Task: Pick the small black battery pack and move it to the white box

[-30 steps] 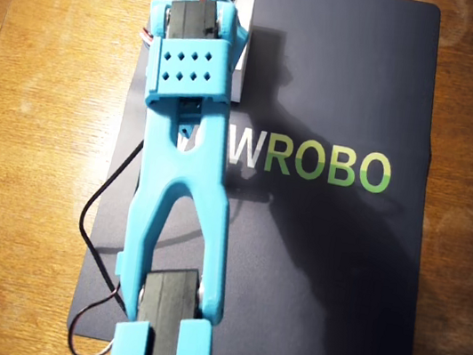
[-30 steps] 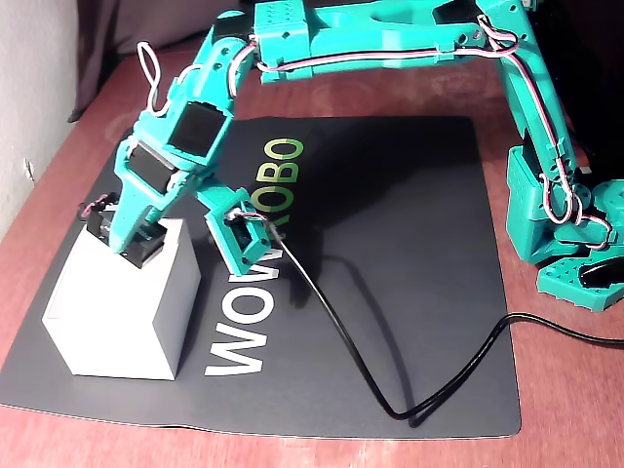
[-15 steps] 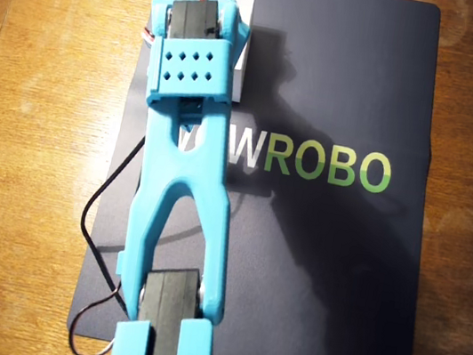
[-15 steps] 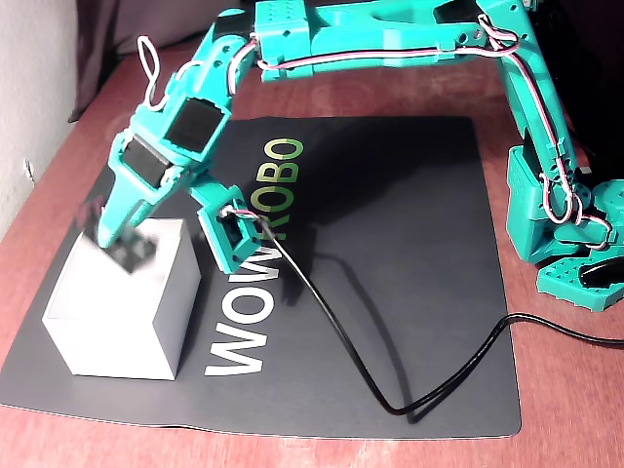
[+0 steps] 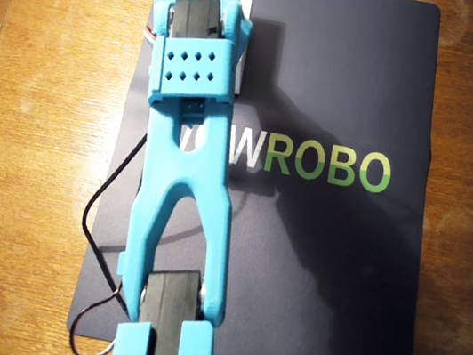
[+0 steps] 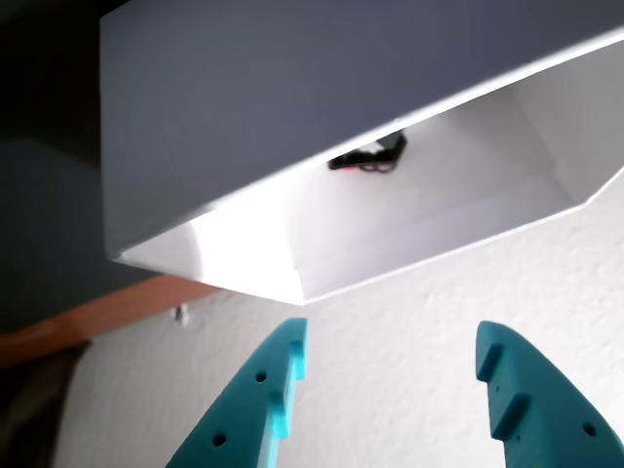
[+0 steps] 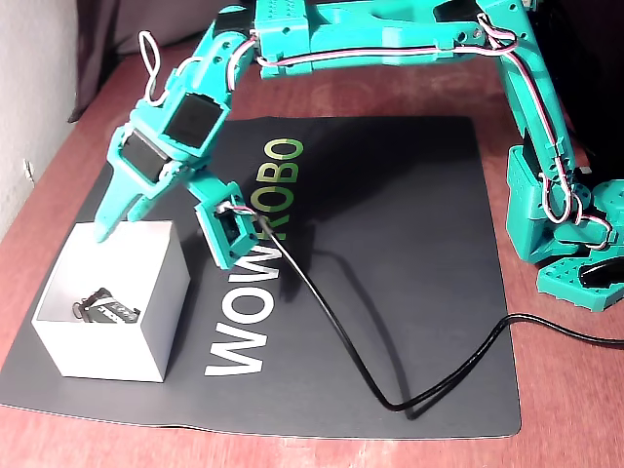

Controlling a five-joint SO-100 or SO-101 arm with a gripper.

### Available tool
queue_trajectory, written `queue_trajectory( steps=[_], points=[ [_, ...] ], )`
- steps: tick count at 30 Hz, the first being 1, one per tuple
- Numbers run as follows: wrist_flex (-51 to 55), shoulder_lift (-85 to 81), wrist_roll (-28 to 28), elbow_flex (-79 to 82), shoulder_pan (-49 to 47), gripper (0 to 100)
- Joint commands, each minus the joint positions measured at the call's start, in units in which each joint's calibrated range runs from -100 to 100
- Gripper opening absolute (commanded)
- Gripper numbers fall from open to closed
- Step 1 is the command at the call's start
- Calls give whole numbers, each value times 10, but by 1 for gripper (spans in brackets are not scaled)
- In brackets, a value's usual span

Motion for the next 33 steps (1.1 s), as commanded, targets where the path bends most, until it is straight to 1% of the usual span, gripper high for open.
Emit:
queue_trajectory(
  steps=[1, 2, 3, 7, 9, 13, 16, 23, 26, 28, 30, 33],
  points=[
    [1, -17, 0, -30, 36, 20],
    [13, -22, -9, -32, 48, 20],
    [22, -32, -30, -29, 59, 20],
    [60, -69, -141, -25, 119, 20],
    [89, -83, -186, -24, 141, 20],
    [141, -125, -237, 7, 147, 19],
    [135, -189, -258, 88, 147, 19],
    [133, -348, -288, 313, 147, 19],
    [102, -417, -294, 414, 147, 19],
    [75, -466, -292, 482, 147, 14],
    [50, -516, -286, 548, 147, 6],
    [36, -587, -274, 639, 147, 1]
  ],
)
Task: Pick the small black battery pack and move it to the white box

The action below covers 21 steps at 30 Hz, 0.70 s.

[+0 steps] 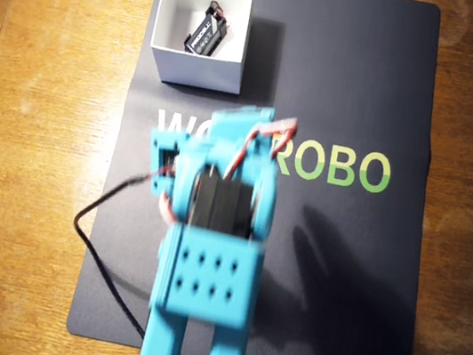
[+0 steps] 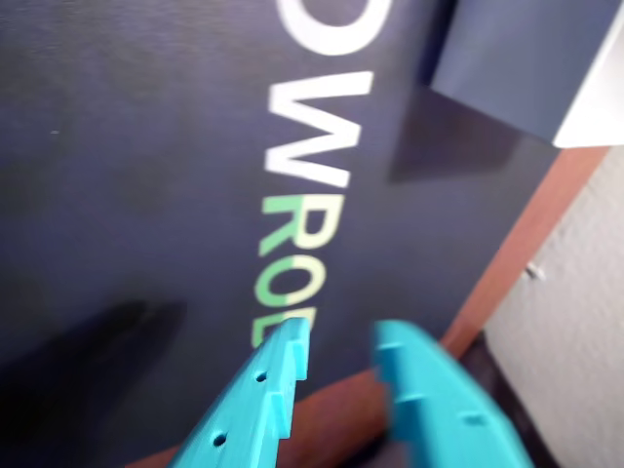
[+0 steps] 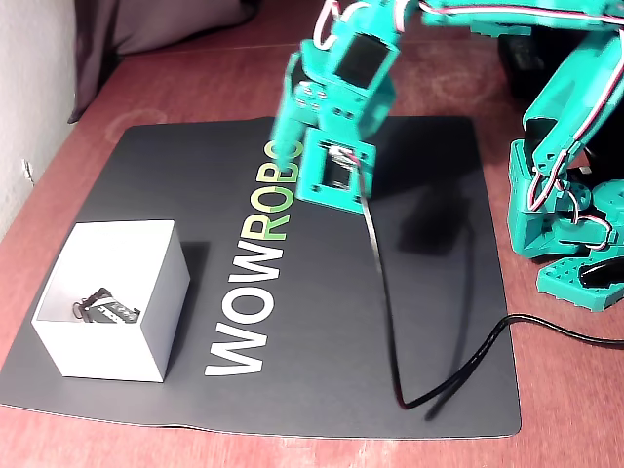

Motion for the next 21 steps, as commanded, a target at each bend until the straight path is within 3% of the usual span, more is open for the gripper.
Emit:
queue_trajectory(
  steps=[1, 12, 21],
  points=[
    [-17, -103, 11, 103, 6, 1],
    [-6, -362, 10, 342, 7, 1],
    [123, -554, 7, 426, 7, 1]
  ],
)
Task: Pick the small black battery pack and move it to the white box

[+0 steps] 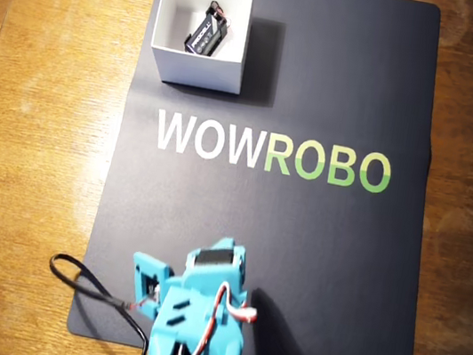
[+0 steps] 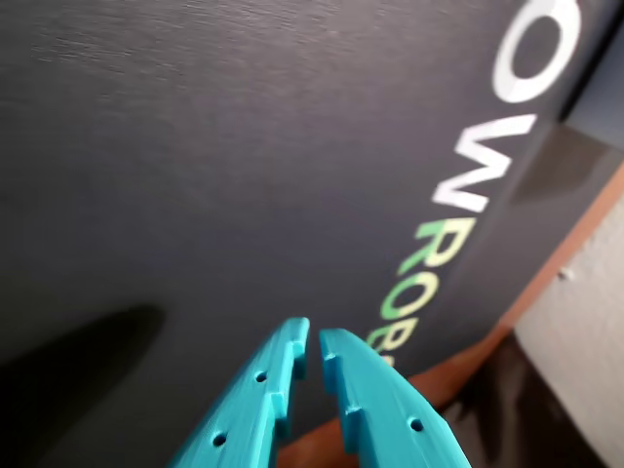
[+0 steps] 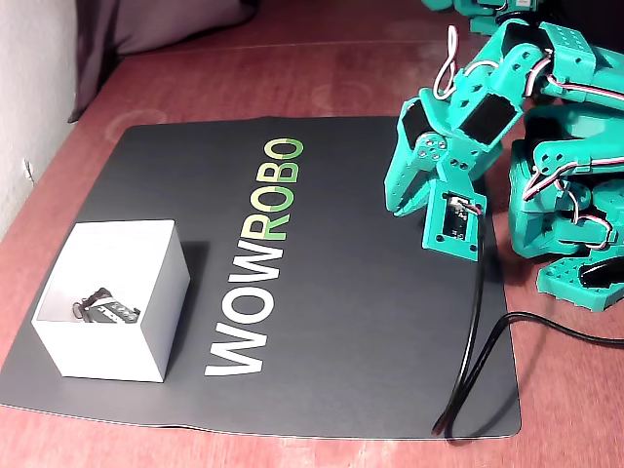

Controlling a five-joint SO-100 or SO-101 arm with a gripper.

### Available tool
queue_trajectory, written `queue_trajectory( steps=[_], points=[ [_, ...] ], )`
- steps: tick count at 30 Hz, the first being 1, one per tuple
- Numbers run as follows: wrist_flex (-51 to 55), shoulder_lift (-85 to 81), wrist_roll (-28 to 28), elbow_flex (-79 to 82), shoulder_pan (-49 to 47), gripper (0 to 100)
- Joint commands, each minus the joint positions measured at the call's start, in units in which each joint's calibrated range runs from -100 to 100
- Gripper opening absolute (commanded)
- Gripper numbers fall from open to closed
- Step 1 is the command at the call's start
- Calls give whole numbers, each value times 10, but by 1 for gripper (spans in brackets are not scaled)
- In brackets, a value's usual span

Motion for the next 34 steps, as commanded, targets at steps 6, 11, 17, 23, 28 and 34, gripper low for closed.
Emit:
queue_trajectory(
  steps=[6, 11, 17, 23, 28, 34],
  points=[
    [39, -120, -9, 46, 4, 1],
    [33, -154, -45, 74, 4, 1],
    [38, -188, -44, 111, 4, 1],
    [39, -195, -44, 113, 2, 1],
    [39, -195, -44, 113, 2, 1],
    [39, -195, -44, 114, 2, 1]
  ],
)
